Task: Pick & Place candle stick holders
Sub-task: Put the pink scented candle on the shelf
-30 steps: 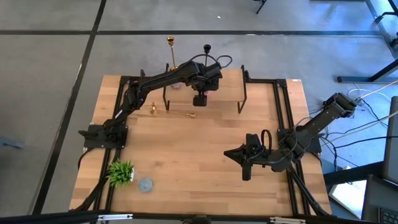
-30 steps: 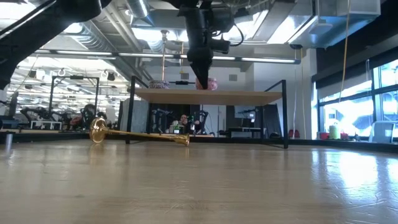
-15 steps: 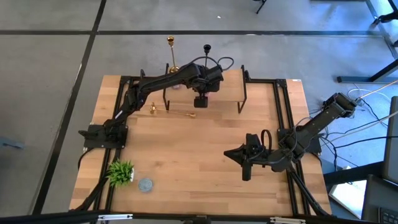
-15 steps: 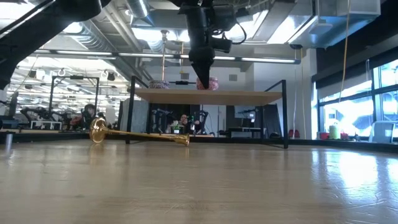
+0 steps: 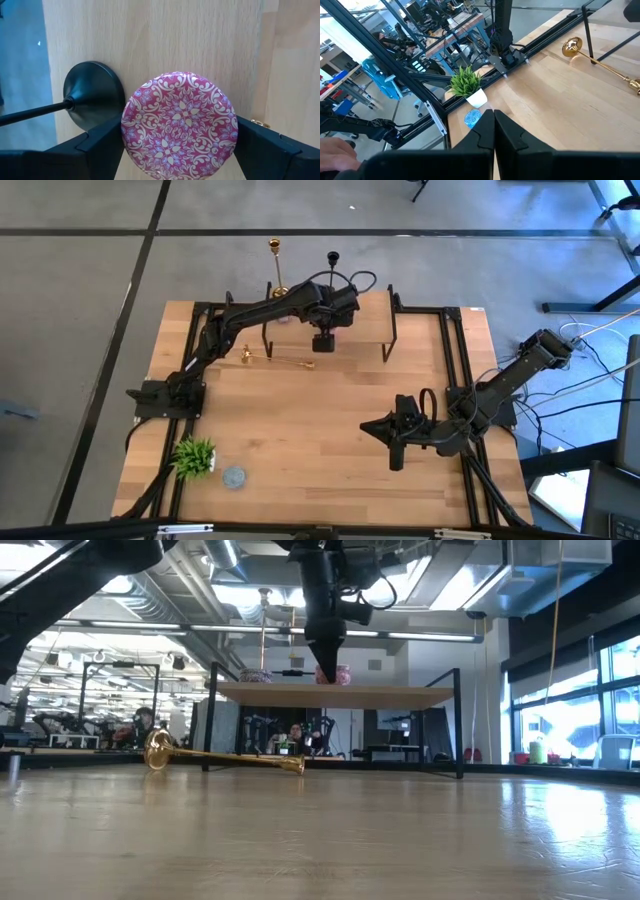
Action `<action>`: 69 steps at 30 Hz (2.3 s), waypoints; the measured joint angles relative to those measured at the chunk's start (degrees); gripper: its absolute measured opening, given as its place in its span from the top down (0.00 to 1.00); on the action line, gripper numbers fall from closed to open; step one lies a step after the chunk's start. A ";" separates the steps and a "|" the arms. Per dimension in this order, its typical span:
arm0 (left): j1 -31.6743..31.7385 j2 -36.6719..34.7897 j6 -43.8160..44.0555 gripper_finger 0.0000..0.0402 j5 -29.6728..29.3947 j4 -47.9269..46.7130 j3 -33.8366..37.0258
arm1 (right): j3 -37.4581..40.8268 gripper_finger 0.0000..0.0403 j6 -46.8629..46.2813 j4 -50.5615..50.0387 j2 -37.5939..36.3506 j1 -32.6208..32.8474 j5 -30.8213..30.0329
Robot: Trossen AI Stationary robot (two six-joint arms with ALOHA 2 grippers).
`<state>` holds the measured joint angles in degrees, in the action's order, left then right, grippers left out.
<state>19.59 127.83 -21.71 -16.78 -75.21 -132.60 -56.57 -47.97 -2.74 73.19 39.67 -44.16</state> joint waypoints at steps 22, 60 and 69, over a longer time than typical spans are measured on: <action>0.00 0.00 -0.15 0.19 -0.58 0.03 0.00 | -0.01 1.00 -0.02 0.17 -0.02 -0.01 0.87; -0.48 0.00 -0.68 0.19 -3.31 0.47 0.00 | 0.00 1.00 0.39 0.07 -0.02 0.00 1.11; -0.65 0.00 0.14 0.19 -2.64 0.30 0.00 | -0.01 1.00 0.40 0.13 -0.02 0.01 1.36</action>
<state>18.94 127.83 -21.58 -19.42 -74.90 -132.60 -56.57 -47.57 -2.61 73.17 39.68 -42.81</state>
